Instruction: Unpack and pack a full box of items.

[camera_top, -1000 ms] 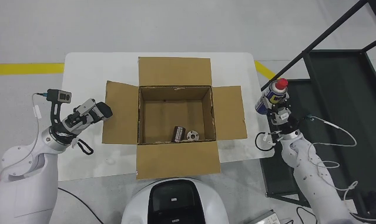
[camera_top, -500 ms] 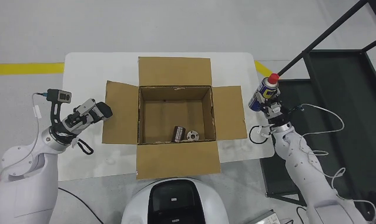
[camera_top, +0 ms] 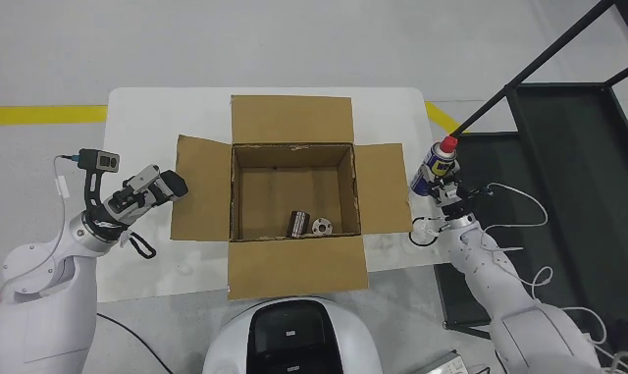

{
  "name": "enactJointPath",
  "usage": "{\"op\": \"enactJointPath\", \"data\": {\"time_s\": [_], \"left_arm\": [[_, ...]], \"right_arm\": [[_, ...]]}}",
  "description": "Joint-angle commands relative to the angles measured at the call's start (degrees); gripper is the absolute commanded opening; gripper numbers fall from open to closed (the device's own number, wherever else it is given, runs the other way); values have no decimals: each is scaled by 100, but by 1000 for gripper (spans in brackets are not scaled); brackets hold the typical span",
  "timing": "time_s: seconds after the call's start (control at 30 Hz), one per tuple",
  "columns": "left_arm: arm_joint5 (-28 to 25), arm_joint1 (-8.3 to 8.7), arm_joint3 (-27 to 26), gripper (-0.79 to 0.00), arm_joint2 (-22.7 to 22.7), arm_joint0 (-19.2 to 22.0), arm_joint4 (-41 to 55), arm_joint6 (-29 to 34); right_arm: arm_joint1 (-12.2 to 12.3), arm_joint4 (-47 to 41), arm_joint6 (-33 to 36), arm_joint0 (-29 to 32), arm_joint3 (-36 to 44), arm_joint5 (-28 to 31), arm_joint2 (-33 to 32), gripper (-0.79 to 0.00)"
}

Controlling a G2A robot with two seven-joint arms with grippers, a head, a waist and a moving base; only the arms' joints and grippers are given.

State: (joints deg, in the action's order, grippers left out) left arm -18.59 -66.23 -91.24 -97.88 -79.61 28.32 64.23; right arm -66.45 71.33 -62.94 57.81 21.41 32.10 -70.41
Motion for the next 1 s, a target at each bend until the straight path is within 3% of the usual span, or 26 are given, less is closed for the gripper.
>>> {"op": "enactJointPath", "data": {"time_s": [0.0,0.3,0.6,0.97], "left_arm": [[0,0,0,0,0,0,0,0],[0,0,0,0,0,0,0,0],[0,0,0,0,0,0,0,0],[0,0,0,0,0,0,0,0]], "right_arm": [[-15,9,-21,-22,-64,-3,21,-785],[-15,9,-21,-22,-64,-3,21,-785],[-122,-498,525,317,417,-286,-23,-785],[-271,-717,381,7,27,-643,3,-785]]}}
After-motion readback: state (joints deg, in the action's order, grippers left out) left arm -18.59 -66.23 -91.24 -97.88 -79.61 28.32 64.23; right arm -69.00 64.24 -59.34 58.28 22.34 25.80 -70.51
